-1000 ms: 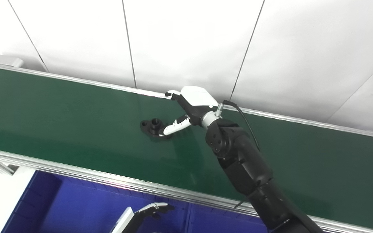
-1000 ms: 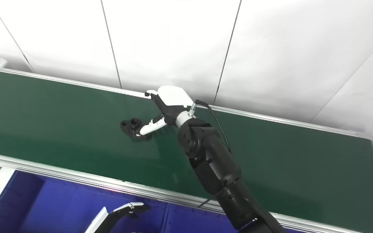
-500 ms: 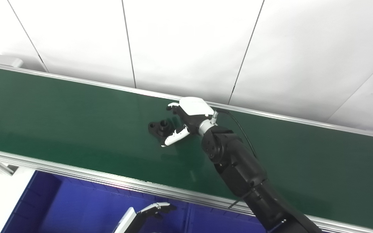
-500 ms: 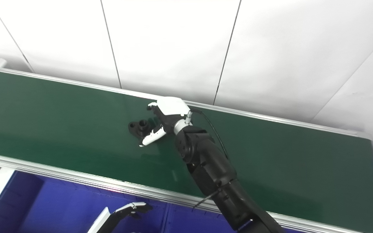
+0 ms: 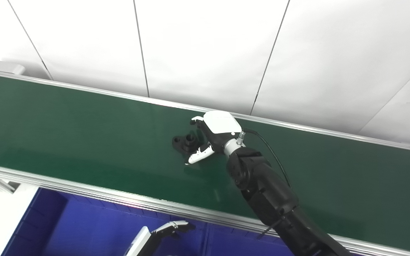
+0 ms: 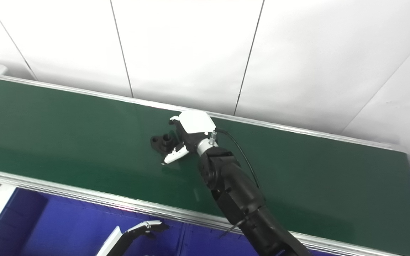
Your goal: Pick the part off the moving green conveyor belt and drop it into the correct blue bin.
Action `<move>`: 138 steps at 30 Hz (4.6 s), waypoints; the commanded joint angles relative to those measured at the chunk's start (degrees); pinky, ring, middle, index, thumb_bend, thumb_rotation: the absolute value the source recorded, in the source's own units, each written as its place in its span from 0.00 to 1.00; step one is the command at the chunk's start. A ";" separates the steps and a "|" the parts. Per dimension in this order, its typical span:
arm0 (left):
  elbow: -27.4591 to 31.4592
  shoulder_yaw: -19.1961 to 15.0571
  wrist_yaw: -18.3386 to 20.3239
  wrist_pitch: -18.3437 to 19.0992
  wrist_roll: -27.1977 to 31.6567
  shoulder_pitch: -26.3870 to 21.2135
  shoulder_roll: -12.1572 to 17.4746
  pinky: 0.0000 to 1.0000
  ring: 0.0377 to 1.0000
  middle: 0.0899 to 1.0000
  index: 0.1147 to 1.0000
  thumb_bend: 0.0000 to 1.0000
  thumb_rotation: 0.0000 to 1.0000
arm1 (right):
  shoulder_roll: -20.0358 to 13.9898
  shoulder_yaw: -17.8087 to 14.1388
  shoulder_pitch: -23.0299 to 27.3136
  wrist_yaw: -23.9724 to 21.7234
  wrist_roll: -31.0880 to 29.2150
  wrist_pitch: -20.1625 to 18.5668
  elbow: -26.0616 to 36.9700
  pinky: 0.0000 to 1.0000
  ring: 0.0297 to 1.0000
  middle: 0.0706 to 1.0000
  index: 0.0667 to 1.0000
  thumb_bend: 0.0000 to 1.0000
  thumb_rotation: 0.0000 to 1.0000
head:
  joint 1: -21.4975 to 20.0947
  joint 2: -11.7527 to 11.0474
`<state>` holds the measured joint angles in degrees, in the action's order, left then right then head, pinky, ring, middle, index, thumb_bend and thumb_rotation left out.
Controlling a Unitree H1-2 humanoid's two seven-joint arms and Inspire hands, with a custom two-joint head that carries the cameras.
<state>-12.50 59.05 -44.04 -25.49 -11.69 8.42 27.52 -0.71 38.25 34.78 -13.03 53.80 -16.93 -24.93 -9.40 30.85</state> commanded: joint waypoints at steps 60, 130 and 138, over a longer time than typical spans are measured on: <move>4.74 -0.29 -0.62 -1.43 -1.29 0.76 1.10 0.67 0.76 0.81 0.73 0.70 0.41 | -5.86 2.05 -12.99 13.63 -4.07 12.82 9.63 0.14 0.17 0.38 0.45 0.53 0.00 | 0.69 4.36; 21.10 -26.27 27.43 -1.43 8.87 10.99 -0.88 0.64 0.74 0.79 0.74 0.67 0.44 | -14.14 -12.14 -51.88 -5.81 0.87 11.11 46.46 0.31 0.36 0.41 0.48 0.52 0.00 | -13.63 28.13; 21.58 -31.28 33.62 -1.43 8.86 13.01 -4.17 0.62 0.73 0.79 0.74 0.66 0.44 | -17.00 -7.01 -48.31 -17.57 9.71 9.48 44.20 0.73 0.74 0.73 0.71 0.54 0.48 | -13.19 28.22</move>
<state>7.25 28.58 -11.21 -25.50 -2.55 20.81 23.39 -16.90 31.03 -13.79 -29.13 62.09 -7.41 18.06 -22.68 59.06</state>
